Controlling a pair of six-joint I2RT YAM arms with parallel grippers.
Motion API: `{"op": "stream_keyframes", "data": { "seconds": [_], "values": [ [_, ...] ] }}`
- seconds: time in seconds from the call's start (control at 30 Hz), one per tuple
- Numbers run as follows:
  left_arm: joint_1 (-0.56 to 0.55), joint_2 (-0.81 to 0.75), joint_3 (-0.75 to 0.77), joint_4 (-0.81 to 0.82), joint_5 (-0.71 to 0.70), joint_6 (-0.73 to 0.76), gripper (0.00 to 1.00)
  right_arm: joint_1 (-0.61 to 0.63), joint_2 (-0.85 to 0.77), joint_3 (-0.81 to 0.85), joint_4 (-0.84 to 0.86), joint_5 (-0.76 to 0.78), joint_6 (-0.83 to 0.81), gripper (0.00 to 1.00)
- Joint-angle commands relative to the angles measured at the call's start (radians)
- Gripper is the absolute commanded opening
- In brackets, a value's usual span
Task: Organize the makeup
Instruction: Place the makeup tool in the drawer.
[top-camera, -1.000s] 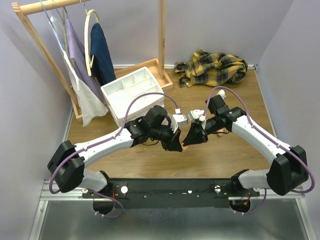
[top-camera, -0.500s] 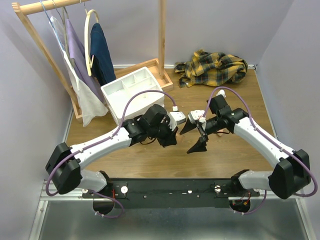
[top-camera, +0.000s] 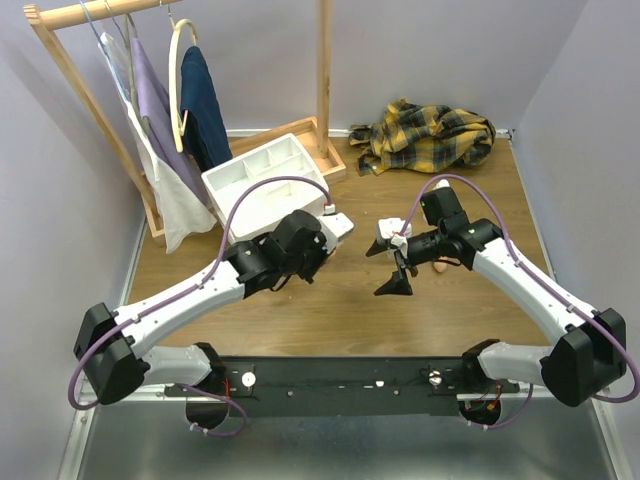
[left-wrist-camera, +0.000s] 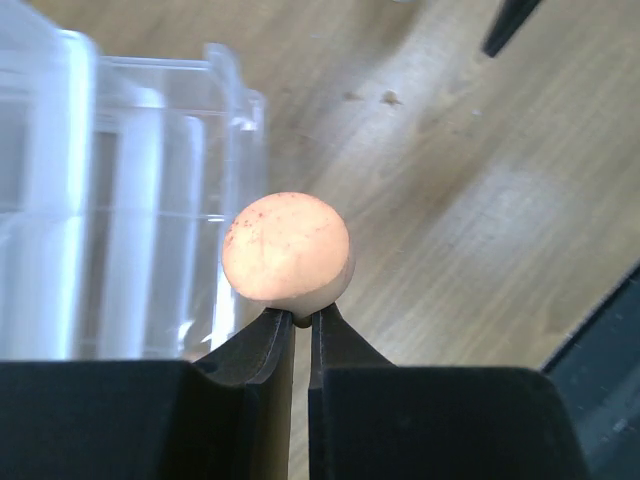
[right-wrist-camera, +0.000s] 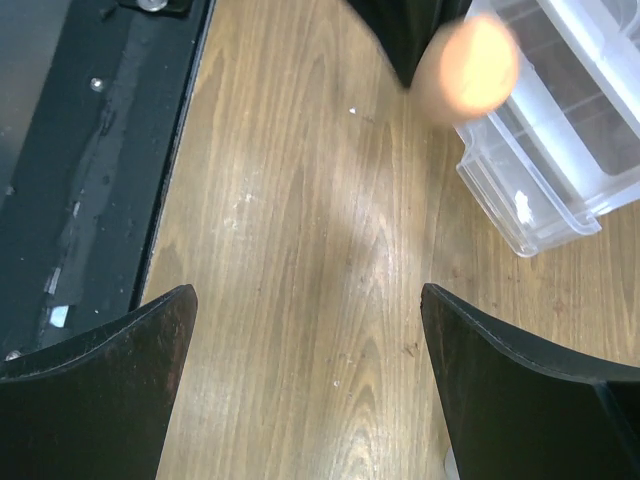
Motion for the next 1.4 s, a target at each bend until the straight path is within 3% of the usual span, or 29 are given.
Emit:
{"op": "stream_keyframes", "data": {
  "seconds": [0.0, 0.43, 1.07, 1.37],
  "values": [
    [-0.003, -0.061, 0.009, -0.013, -0.18, 0.035, 0.0, -0.004, -0.006, -0.023, 0.022, 0.052, 0.006, 1.0],
    [0.023, -0.106, -0.008, -0.007, -0.307, 0.031, 0.0, -0.002, 0.002, -0.036, 0.033, 0.068, 0.002, 1.0],
    [0.076, -0.057, 0.012, -0.041, -0.254, 0.02, 0.0, -0.004, 0.005, -0.036, 0.034, 0.066, 0.003, 1.0],
    [0.076, -0.013, 0.03, -0.086, -0.251, 0.02, 0.11, -0.004, 0.012, -0.036, 0.03, 0.066, 0.002, 1.0]
  ]
}}
